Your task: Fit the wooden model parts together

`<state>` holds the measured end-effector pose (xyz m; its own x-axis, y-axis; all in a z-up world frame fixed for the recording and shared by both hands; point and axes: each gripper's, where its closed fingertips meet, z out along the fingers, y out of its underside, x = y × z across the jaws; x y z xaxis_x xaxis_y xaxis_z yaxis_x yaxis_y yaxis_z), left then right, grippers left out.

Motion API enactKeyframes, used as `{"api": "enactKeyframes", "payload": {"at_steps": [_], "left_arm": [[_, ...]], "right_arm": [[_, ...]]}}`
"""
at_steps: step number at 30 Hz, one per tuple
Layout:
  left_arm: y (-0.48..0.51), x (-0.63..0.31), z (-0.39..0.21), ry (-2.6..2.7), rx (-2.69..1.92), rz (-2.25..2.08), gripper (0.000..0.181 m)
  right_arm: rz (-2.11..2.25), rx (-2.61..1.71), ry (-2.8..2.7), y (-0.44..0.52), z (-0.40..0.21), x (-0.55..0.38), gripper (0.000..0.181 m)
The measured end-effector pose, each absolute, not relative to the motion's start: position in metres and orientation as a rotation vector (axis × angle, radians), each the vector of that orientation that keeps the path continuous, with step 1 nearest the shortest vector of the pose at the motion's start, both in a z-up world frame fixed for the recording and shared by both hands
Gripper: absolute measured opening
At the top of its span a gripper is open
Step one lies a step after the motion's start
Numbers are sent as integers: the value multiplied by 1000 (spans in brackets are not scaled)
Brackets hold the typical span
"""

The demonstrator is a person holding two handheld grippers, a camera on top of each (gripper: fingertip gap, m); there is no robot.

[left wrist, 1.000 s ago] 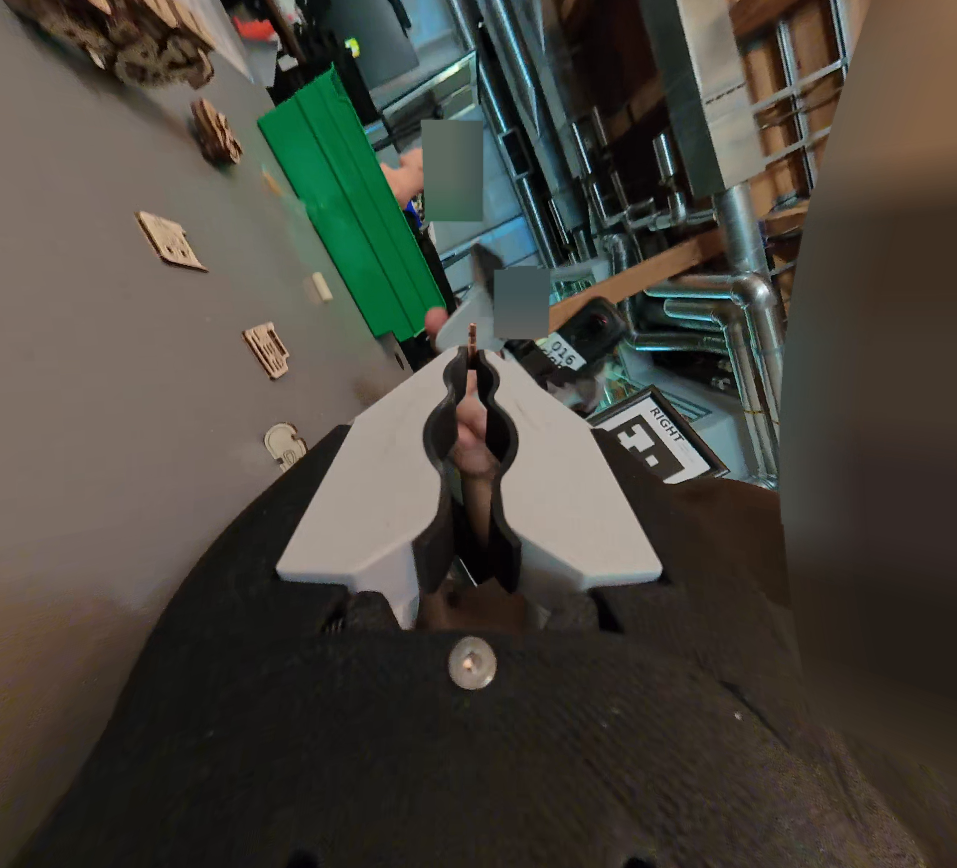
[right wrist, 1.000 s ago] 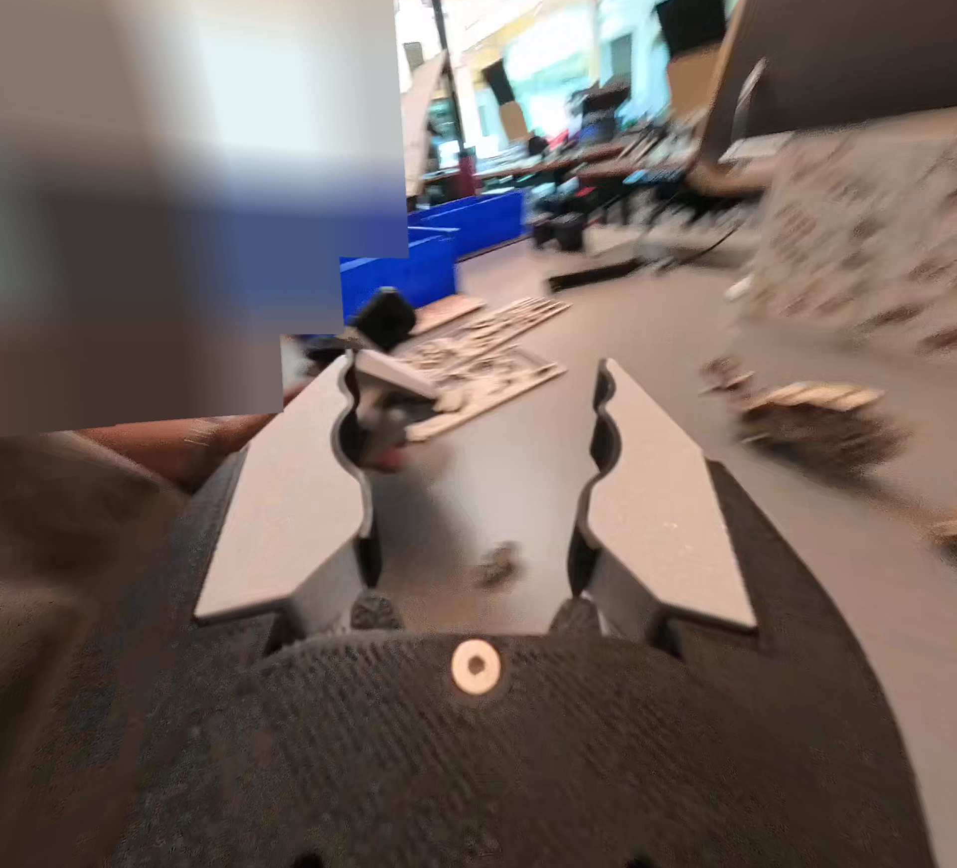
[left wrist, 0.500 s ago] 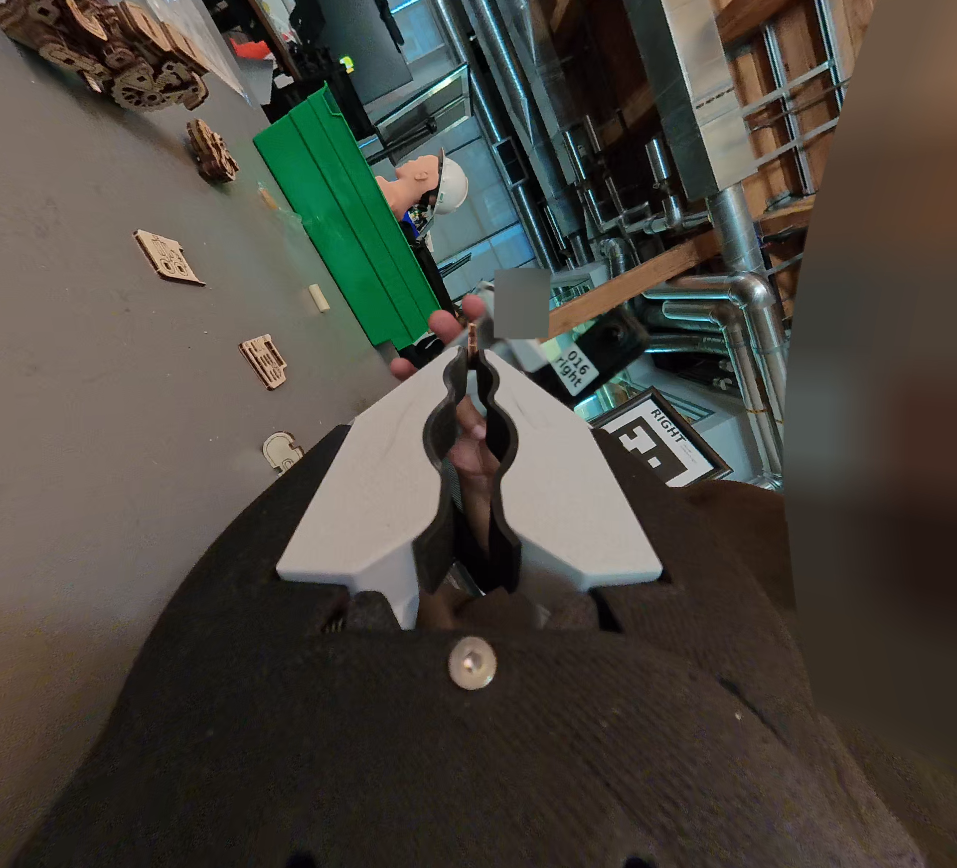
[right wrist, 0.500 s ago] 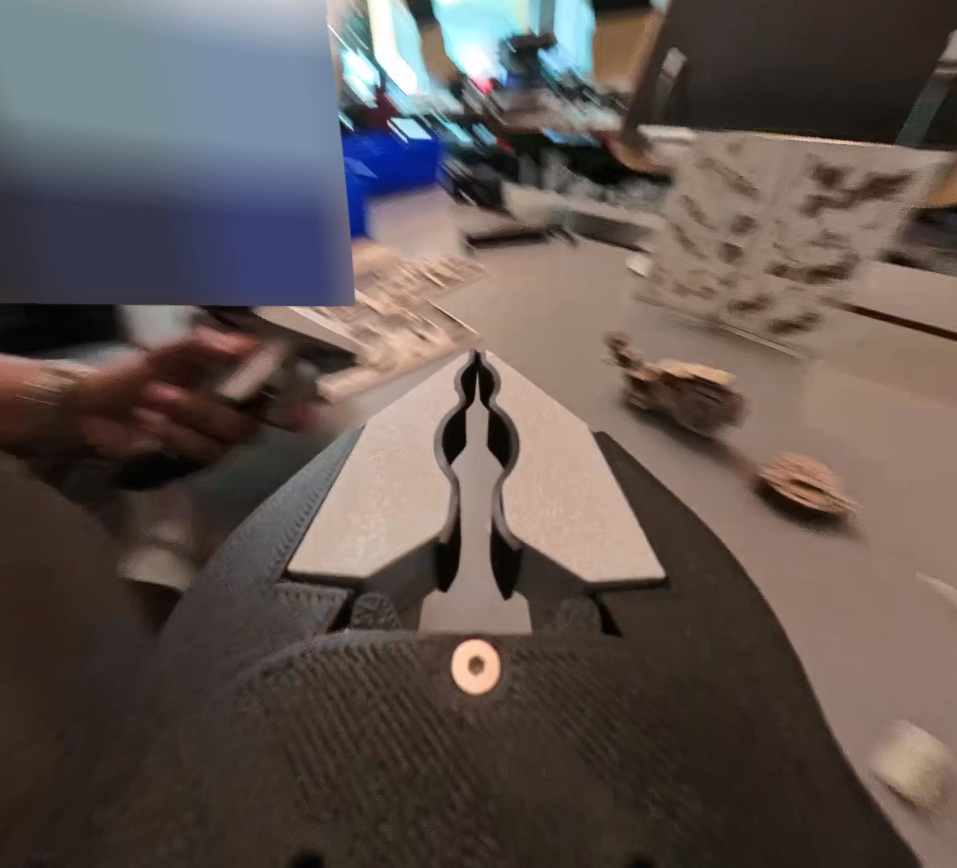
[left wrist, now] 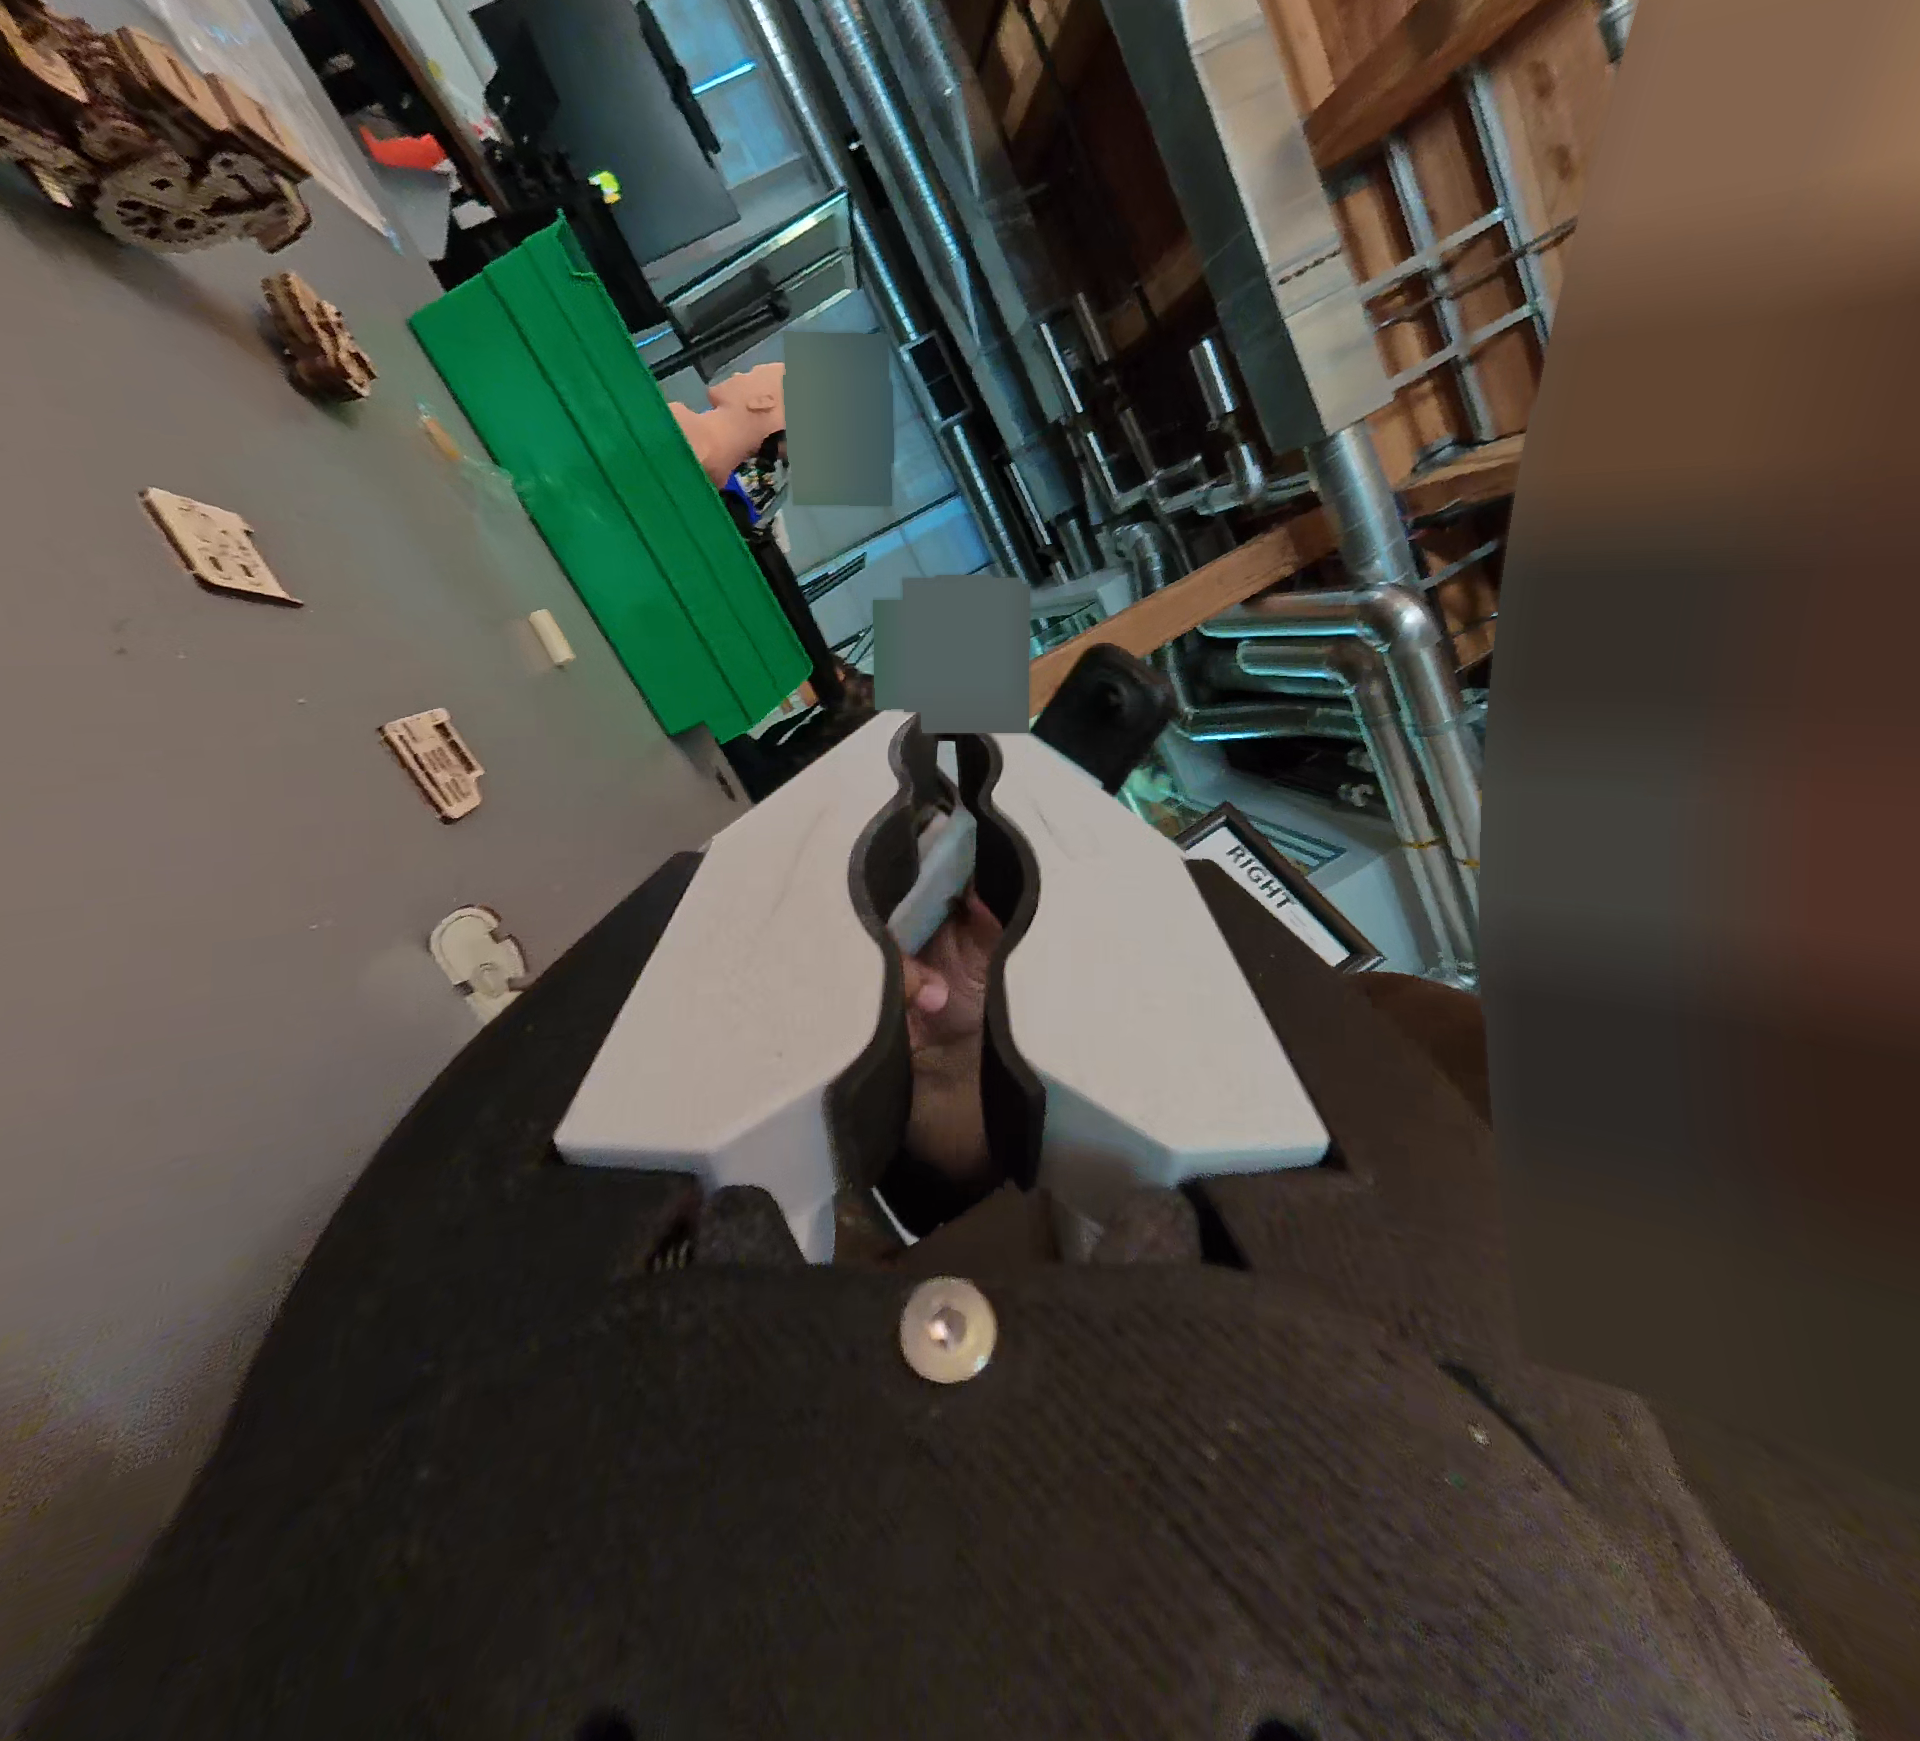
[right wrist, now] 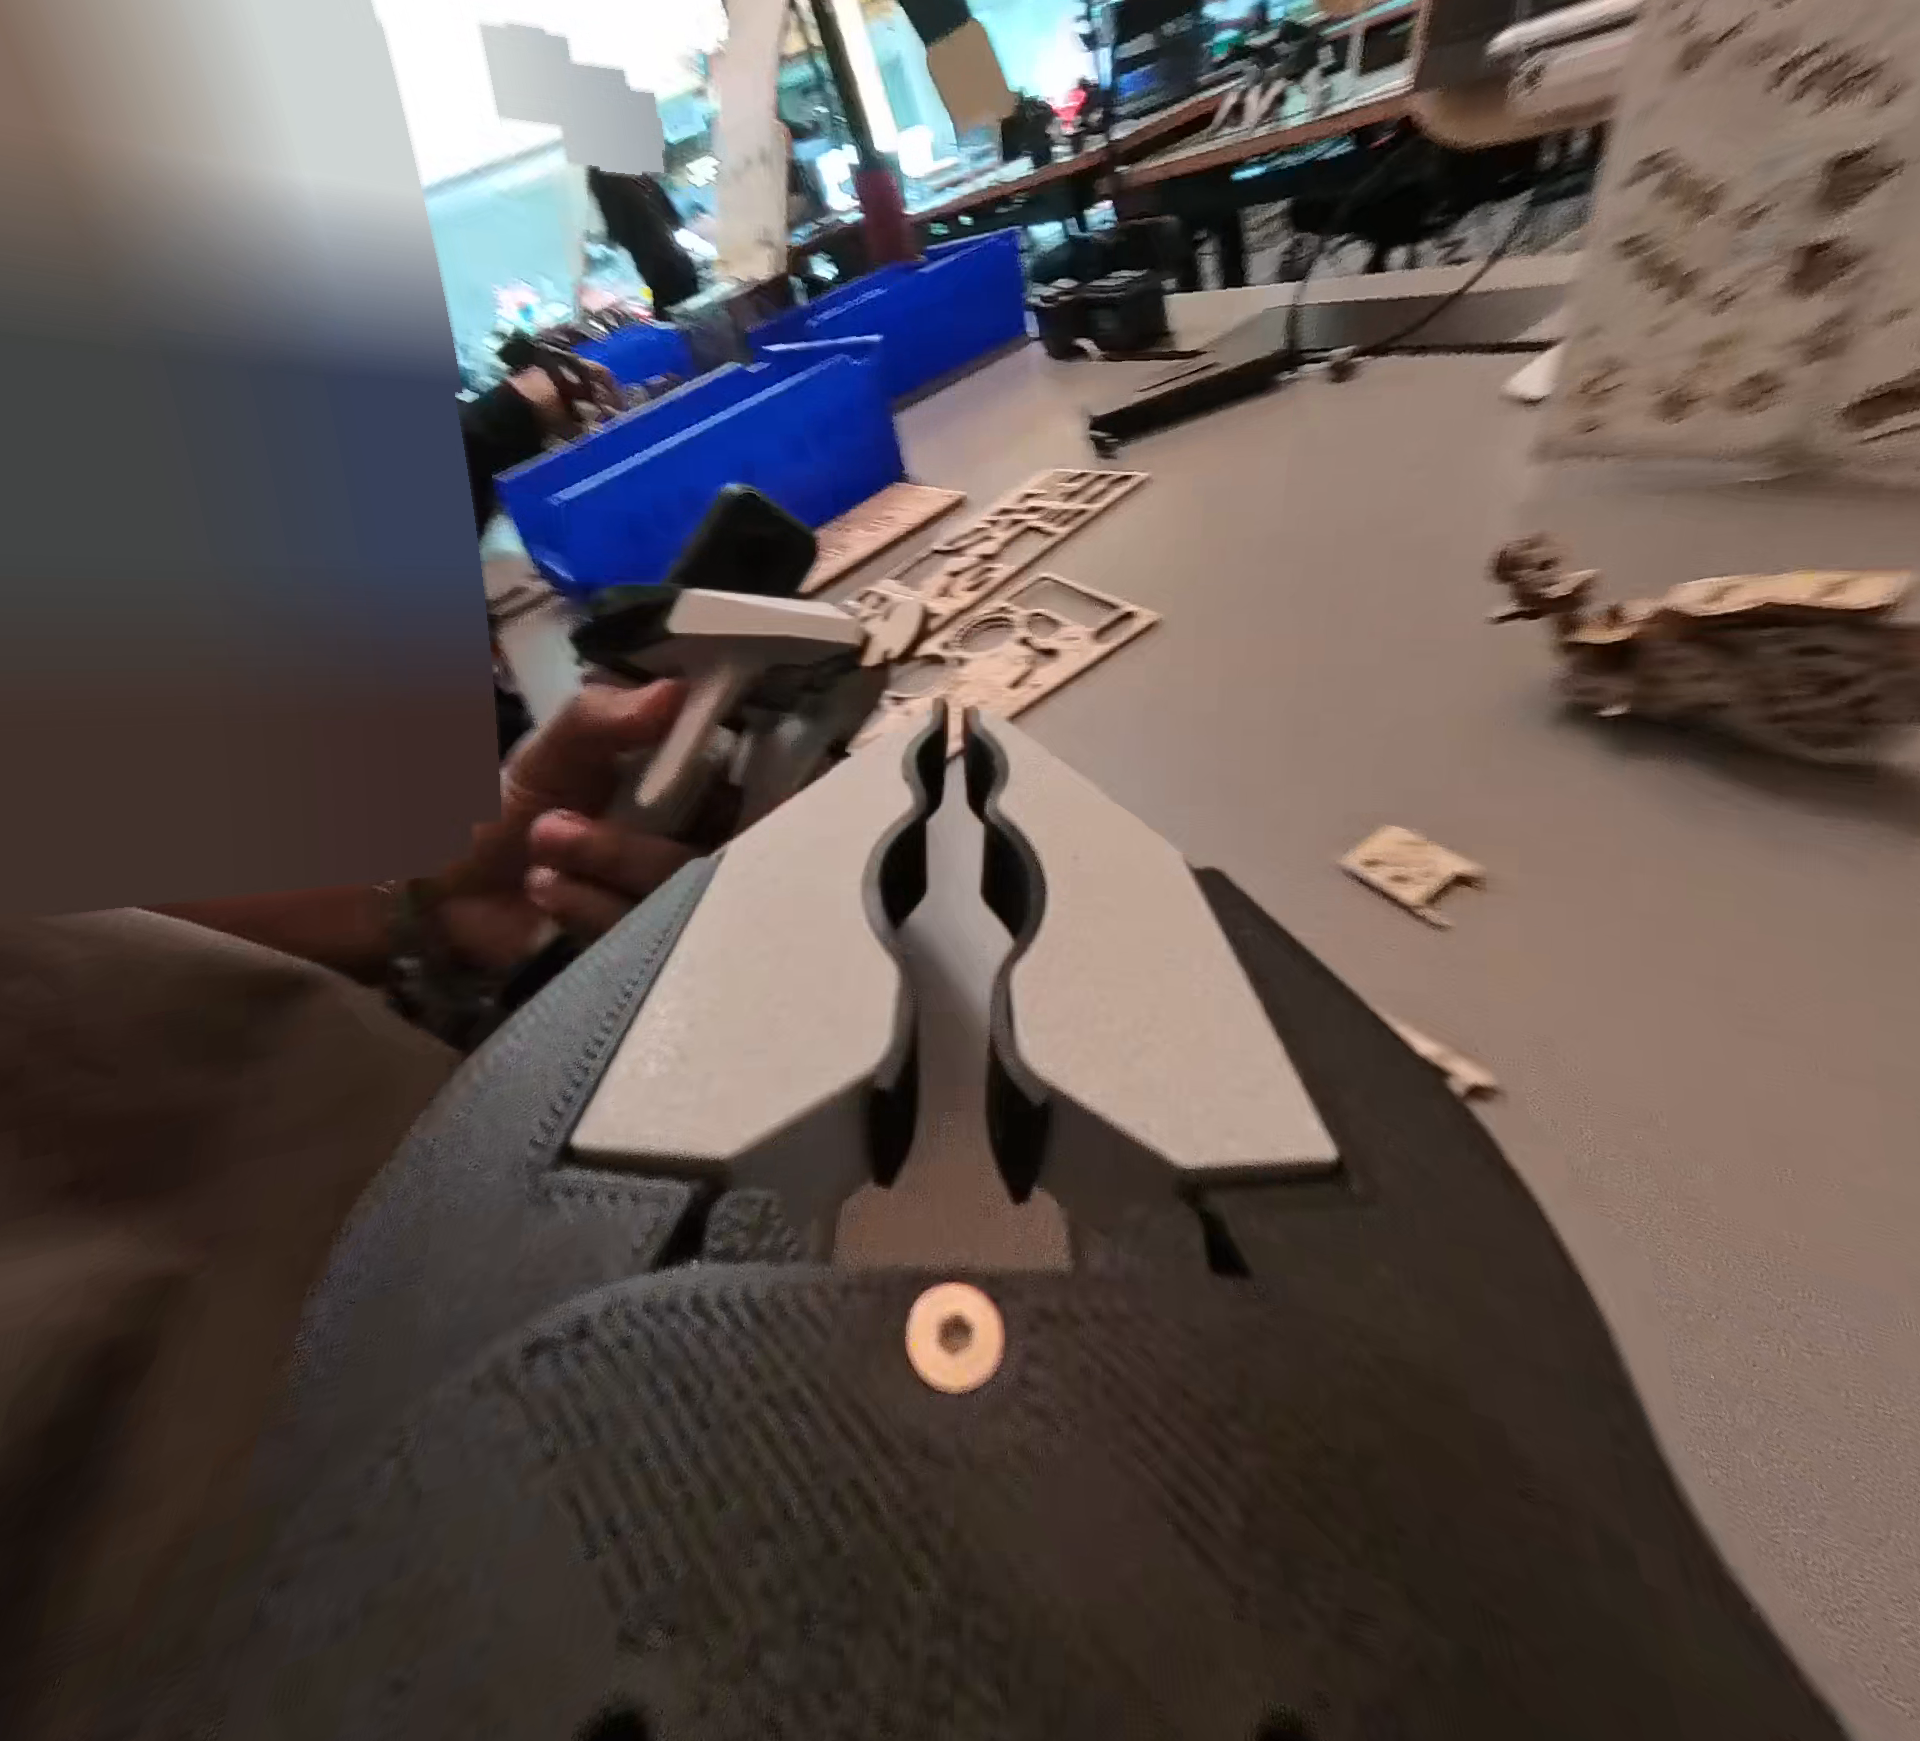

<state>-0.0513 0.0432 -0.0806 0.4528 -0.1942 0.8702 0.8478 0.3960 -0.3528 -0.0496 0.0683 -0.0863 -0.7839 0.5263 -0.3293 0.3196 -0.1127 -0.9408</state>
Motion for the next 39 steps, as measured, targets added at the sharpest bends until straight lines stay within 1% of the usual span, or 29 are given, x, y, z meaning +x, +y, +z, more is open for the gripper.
{"api": "enactKeyframes", "payload": {"at_steps": [1, 6, 8, 14, 19, 24, 27, 31, 34, 39], "left_arm": [[44, -50, -79, -843, -914, -781, 0], [48, -43, -74, -819, -877, -807, 0], [50, -42, -75, -820, -885, -808, 0], [53, -41, -78, -832, -898, -823, 2], [55, -40, -82, -808, -1012, -773, 15], [54, -40, -86, -672, -1311, -478, 23], [63, -23, -108, -542, -1563, -412, 28], [64, -12, -125, -388, -1750, -236, 36], [63, -5, -138, -303, -1856, -153, 36], [70, 22, -141, -168, -1904, -192, 36]], "right_arm": [[2058, -982, -1994, 63, -86, -48, 4], [2259, -1113, -2016, 48, -85, -39, 11], [2328, -1142, -1986, 48, -81, -38, 10], [2333, -1124, -1983, 52, -77, -40, 0], [2331, -1101, -2015, 61, -76, -44, 1], [2259, -1214, -2338, 66, -102, -32, 1], [2241, -1244, -2438, 70, -112, -25, 1], [2120, -1248, -2675, 74, -134, -10, 0], [2133, -1240, -2770, 76, -142, -1, 1], [2184, -1276, -2991, 72, -150, 22, 0]]}}
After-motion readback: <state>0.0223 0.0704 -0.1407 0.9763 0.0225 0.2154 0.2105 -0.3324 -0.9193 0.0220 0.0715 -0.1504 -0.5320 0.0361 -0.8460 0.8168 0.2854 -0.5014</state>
